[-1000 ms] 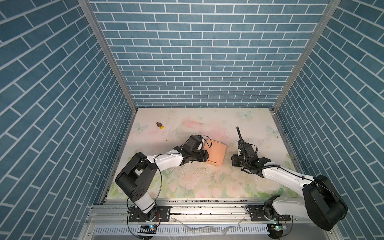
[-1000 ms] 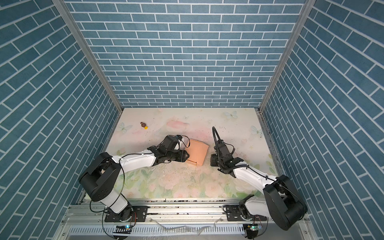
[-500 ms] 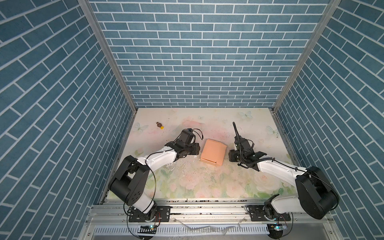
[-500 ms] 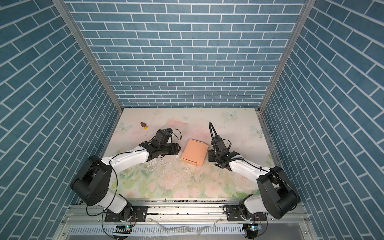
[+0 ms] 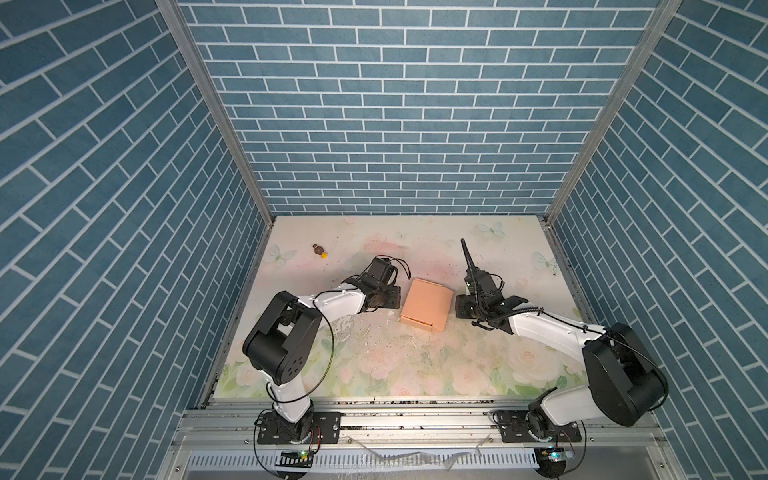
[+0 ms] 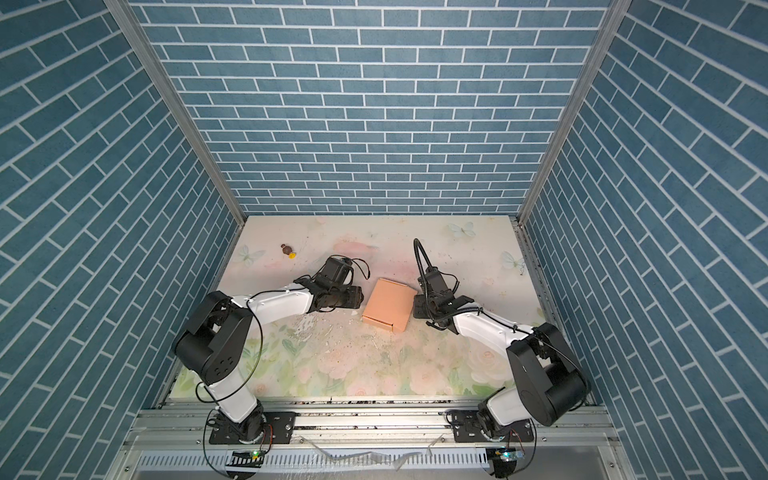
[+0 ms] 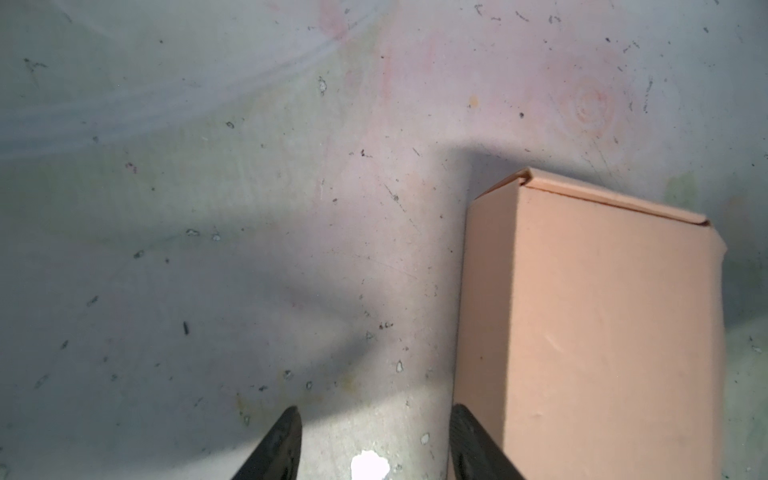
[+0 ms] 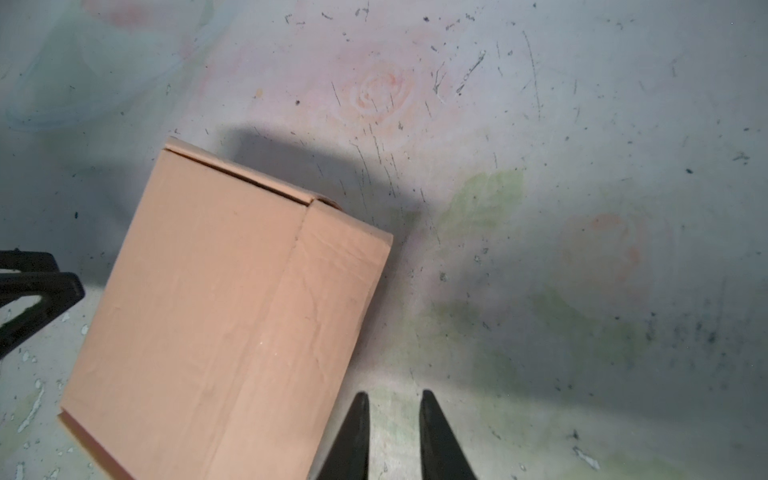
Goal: Fold the paper box
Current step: 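Press both grippers inward against the box's sides to center it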
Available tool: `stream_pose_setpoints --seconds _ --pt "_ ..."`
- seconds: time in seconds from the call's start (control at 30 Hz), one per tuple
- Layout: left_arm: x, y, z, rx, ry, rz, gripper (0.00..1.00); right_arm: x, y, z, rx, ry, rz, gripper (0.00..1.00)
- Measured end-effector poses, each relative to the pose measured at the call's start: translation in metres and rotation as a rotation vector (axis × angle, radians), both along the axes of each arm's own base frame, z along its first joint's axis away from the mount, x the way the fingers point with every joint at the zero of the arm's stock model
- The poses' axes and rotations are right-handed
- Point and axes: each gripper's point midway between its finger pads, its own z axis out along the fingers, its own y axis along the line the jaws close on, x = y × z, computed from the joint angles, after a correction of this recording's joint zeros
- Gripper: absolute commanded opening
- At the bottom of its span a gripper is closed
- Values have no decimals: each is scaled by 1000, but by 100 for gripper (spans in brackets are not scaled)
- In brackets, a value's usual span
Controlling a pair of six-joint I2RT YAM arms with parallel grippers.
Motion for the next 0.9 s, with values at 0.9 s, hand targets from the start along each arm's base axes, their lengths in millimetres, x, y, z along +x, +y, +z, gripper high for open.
stream_pose_setpoints --seconds 0.9 --pt "-2 -47 -20 -89 6 -145 59 18 17 -35 -89 72 -4 24"
